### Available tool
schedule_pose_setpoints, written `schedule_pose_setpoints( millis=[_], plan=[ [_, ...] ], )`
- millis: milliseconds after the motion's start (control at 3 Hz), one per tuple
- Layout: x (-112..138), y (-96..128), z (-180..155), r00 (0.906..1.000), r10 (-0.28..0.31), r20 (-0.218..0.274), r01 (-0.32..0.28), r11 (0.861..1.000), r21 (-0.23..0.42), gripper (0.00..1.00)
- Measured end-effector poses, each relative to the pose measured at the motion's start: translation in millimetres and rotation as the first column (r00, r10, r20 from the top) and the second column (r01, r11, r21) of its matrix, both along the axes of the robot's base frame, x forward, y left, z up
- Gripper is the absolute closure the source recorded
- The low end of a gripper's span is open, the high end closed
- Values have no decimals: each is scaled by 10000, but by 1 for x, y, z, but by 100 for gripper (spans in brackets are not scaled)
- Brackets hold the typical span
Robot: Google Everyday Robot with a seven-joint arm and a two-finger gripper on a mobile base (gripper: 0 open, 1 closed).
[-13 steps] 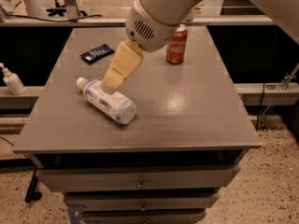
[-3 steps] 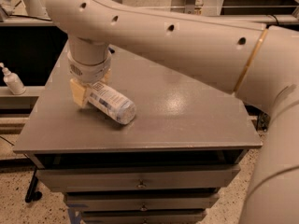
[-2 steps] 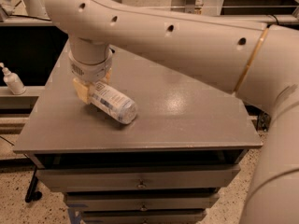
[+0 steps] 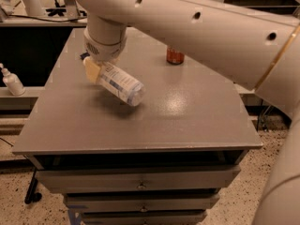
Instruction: Place blue plastic bottle upright
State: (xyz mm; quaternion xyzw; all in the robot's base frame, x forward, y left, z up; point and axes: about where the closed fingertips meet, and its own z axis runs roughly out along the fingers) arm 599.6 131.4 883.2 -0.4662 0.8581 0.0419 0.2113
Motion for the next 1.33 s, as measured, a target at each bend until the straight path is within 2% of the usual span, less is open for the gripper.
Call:
schedule_pose_setpoints(
  millis=[333, 667, 1000, 1333],
  plan=[
    [25, -17, 33, 9966, 10, 821, -145, 9865, 1632, 100],
    [33, -27, 64, 9871, -67, 1599, -496, 9369, 3459, 100],
    [37, -28, 99, 9634, -181, 2676, -1258, 8505, 5107, 100],
    [36, -27, 117, 9354, -538, 3496, -1964, 7429, 6400, 100]
  ],
)
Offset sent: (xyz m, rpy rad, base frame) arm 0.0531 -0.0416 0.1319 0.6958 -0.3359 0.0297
